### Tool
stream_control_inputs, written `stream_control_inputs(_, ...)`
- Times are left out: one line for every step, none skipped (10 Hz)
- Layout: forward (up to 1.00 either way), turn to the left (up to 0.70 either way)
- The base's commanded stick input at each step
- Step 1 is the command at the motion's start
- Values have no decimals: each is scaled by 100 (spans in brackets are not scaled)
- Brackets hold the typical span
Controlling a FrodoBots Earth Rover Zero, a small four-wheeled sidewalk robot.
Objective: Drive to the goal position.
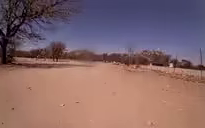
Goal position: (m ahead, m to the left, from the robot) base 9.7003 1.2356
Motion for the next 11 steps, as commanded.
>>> stream_control_inputs(100,0)
stream_control_inputs(100,0)
stream_control_inputs(100,0)
stream_control_inputs(100,0)
stream_control_inputs(100,0)
stream_control_inputs(100,0)
stream_control_inputs(100,0)
stream_control_inputs(100,0)
stream_control_inputs(100,0)
stream_control_inputs(100,0)
stream_control_inputs(100,0)
